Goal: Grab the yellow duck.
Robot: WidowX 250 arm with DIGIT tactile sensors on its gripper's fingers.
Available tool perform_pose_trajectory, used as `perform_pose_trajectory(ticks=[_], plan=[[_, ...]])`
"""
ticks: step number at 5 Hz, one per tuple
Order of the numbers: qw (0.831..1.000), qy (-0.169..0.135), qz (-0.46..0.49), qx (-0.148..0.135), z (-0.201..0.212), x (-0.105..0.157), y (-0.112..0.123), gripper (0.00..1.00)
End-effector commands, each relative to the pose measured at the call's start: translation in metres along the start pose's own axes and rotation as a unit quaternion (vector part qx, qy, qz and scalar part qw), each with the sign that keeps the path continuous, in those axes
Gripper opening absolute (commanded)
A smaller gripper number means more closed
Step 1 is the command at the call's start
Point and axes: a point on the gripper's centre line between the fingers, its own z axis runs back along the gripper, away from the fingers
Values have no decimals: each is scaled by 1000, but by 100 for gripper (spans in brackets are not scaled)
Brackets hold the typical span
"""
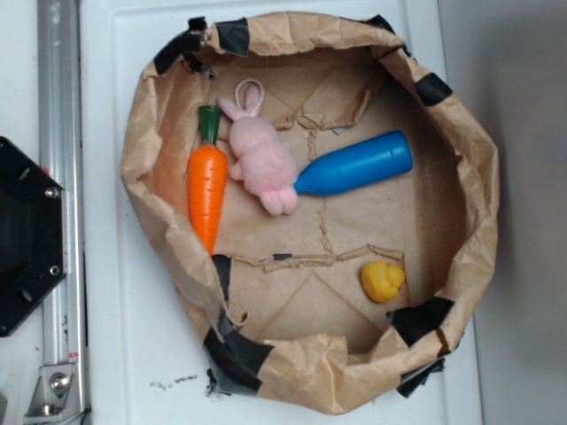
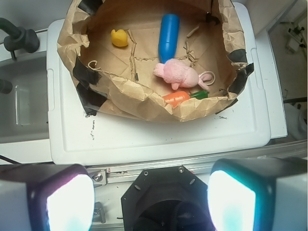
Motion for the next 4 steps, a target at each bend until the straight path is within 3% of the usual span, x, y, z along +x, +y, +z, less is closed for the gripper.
perform_pose_trajectory(ticks=[1,2,3,4], plan=[[1000,0,0,0,0,0,0,100],[993,-94,-71,3,-28,48,14,100],[985,-136,-107,-6,-49,94,6,100],[986,-115,-119,35,-75,124,-1,100]])
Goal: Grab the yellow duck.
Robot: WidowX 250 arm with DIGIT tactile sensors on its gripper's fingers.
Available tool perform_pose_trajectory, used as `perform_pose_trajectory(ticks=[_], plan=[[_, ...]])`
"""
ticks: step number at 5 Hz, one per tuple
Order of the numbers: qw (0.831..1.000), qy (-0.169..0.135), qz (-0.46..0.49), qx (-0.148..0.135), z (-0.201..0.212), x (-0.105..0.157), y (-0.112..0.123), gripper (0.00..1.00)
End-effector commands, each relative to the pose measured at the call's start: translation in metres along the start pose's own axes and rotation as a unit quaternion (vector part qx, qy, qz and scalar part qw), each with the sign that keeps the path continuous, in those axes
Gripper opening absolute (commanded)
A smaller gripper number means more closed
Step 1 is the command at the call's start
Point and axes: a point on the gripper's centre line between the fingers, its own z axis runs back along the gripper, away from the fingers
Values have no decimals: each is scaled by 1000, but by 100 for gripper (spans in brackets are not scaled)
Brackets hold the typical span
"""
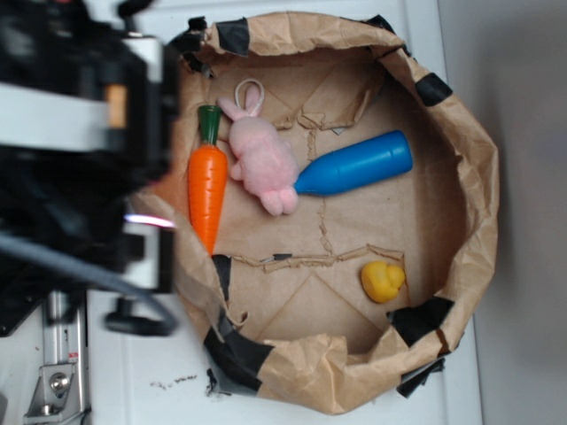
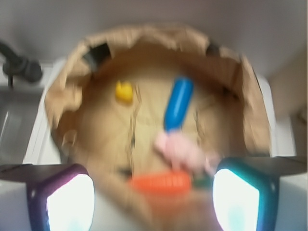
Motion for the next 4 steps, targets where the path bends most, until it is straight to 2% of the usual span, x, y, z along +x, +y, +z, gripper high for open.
perform_pose_trajectory(ticks=[1,2,3,4], plan=[[996,32,-78,33,-72,53,-12,100],[984,27,-176,11,-113,64,-35,100],[972,49,-227,22,-147,66,-51,100],[967,35,-252,-26,-160,58,-68,100]])
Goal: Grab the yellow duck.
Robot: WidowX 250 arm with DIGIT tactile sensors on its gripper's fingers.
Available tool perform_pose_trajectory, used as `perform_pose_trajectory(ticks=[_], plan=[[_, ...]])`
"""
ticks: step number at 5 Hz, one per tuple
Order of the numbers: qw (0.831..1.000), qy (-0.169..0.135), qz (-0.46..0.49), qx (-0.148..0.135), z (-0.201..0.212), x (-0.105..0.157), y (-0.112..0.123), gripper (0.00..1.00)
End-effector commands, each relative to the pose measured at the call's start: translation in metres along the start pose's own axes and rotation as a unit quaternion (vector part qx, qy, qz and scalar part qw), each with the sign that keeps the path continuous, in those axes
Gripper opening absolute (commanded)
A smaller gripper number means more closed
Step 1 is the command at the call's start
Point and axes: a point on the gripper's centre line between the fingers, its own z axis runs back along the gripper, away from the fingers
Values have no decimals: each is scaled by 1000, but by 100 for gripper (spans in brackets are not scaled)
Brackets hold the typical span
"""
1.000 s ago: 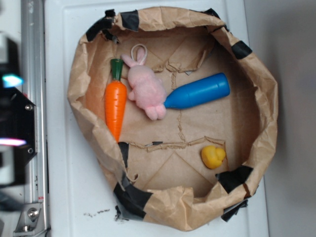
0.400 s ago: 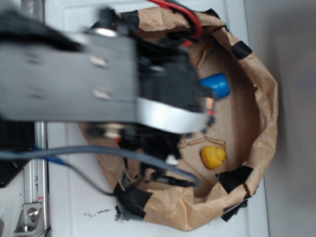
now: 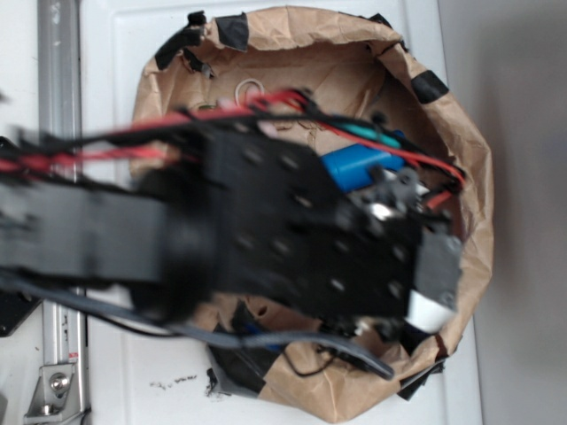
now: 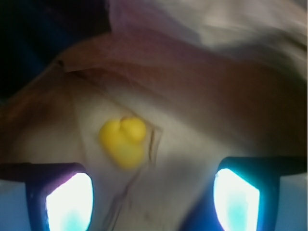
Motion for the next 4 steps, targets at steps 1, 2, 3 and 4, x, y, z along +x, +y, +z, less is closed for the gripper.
perform_pose_trajectory(ticks=[1,2,3,4], plan=[[995,-53,-53,-69,-21,9,-52,100],[998,-23,-11,-65,-35,2,-63,0],[997,-8,40,-66,-37,0,-57,0],[995,-1,78,-56,-23,1,-42,0]])
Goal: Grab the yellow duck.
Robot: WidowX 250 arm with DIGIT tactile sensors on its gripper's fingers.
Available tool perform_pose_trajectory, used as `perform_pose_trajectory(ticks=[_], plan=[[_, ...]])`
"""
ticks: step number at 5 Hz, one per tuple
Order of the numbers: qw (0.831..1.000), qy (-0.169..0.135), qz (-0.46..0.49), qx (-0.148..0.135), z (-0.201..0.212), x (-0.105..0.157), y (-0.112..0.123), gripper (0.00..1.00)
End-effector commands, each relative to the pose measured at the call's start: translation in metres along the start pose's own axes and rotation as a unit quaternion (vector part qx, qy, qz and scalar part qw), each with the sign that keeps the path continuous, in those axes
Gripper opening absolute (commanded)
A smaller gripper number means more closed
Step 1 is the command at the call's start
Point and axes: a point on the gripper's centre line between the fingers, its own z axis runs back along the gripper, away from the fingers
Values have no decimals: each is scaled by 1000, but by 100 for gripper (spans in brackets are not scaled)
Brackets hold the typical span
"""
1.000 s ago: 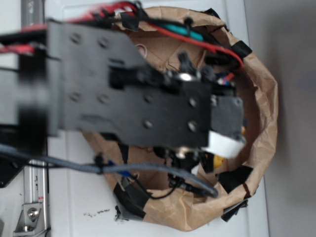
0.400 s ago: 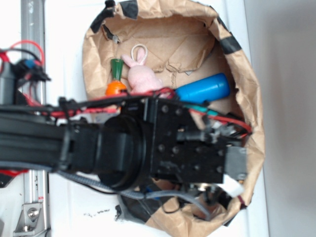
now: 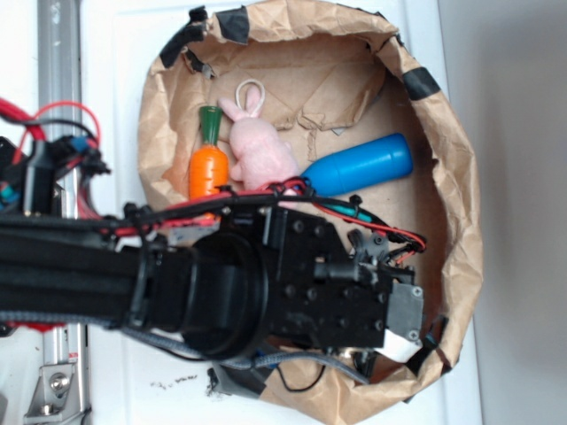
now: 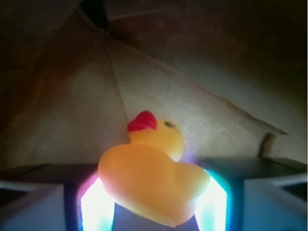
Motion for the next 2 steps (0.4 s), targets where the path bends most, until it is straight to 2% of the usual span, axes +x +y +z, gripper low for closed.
perform_pose_trajectory(ticks=[1,2], plan=[[991,21,130,14,71,-19,29,0],[976,53,207,37,123,-55,57,0]])
